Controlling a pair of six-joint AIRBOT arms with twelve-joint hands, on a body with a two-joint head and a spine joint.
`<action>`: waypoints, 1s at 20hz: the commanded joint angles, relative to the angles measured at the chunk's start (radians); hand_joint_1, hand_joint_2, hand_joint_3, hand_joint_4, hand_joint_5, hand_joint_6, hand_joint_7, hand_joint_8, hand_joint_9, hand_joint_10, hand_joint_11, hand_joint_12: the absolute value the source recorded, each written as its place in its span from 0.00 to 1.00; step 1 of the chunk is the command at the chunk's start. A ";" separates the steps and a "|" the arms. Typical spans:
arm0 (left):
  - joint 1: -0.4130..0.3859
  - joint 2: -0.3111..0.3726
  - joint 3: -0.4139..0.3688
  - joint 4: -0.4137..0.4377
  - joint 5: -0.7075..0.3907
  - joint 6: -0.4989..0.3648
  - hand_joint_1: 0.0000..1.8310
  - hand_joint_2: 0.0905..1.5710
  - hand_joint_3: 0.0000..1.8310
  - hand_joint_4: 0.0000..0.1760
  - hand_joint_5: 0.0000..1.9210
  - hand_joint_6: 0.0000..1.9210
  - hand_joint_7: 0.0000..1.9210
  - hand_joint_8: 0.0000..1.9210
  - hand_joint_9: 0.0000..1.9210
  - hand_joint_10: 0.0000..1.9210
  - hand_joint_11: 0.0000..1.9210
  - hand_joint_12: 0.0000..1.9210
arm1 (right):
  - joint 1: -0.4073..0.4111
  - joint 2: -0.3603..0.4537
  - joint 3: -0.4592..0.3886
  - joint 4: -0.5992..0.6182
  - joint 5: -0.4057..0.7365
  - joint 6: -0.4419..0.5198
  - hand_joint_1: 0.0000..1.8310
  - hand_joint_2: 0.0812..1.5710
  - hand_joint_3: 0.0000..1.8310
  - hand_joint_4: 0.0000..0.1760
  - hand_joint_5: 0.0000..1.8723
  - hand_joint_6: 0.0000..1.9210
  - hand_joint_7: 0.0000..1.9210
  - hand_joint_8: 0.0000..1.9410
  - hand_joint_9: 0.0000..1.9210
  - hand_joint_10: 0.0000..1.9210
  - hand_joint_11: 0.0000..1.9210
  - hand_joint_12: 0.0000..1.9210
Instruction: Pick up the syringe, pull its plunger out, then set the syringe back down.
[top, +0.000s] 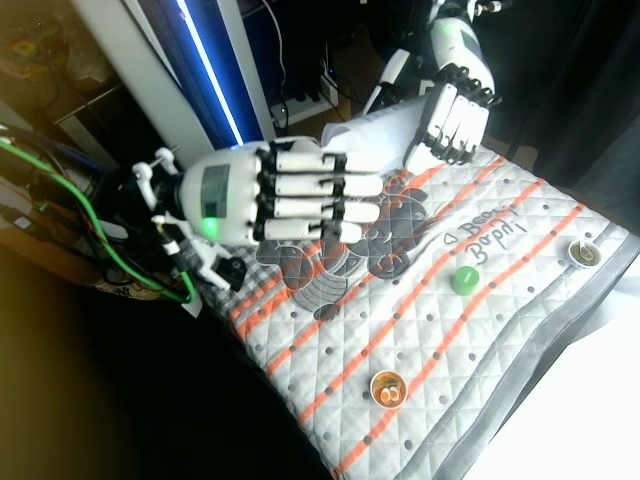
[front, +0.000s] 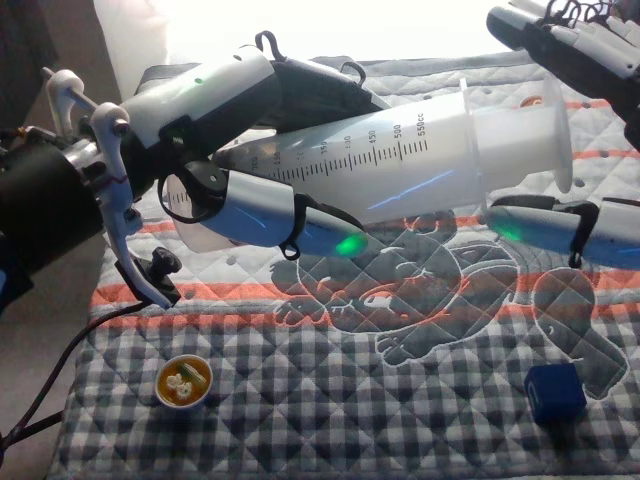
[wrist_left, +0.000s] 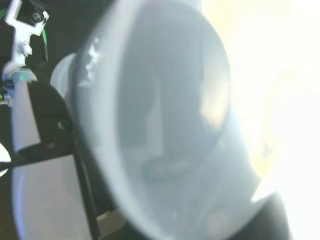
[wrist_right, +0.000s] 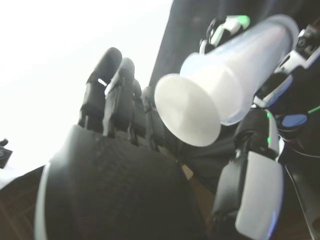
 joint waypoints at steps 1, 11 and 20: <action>-0.012 -0.004 0.000 0.021 0.142 -0.019 0.67 0.71 0.00 0.00 0.47 0.53 0.51 0.61 0.45 0.62 0.35 0.89 | 0.017 -0.002 -0.003 -0.019 0.119 0.006 0.50 0.63 0.01 0.00 0.11 0.01 0.09 0.01 0.15 0.01 0.00 0.61; -0.010 -0.018 0.016 0.021 0.125 -0.021 0.74 0.70 0.00 0.00 0.47 0.52 0.51 0.55 0.45 0.67 0.36 0.87 | 0.022 -0.005 -0.003 -0.032 0.119 0.006 0.66 0.75 0.00 0.00 0.44 0.59 0.46 0.68 0.53 0.75 0.50 0.92; 0.017 0.000 0.015 -0.013 0.152 -0.022 0.75 0.71 0.00 0.00 0.44 0.56 0.49 0.58 0.43 0.70 0.34 0.85 | 0.020 -0.004 -0.001 -0.028 0.119 0.006 0.68 0.74 0.00 0.00 0.43 0.56 0.49 0.69 0.56 0.84 0.55 0.96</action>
